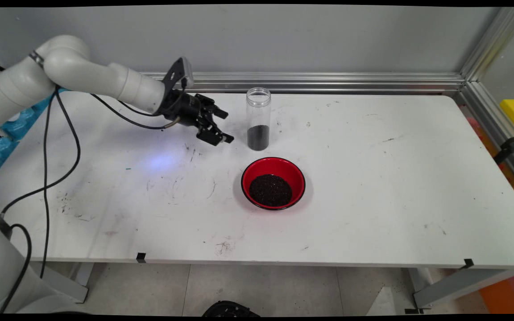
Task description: Pick up the black seasoning powder from the table
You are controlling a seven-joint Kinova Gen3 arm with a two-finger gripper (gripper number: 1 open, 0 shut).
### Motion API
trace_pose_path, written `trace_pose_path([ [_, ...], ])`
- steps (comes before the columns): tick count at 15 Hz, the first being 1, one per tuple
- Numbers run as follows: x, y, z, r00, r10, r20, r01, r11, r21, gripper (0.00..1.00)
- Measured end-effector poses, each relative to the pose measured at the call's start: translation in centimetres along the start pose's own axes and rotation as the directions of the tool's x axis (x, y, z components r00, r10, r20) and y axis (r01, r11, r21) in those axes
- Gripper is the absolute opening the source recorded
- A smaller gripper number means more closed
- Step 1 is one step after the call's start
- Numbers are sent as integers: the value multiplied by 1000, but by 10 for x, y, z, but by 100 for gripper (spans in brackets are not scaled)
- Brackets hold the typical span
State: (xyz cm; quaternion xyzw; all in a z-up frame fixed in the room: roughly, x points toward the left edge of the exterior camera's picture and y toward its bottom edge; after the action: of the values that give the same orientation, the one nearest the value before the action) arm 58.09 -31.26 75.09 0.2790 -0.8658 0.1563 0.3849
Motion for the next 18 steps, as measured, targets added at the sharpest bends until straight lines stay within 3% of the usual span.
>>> trace_pose_path([
  [6,-9,-5,34,999,-12,-44,11,1000,-14,100],
  [18,-15,-10,81,997,-16,-81,13,999,-35,100],
])
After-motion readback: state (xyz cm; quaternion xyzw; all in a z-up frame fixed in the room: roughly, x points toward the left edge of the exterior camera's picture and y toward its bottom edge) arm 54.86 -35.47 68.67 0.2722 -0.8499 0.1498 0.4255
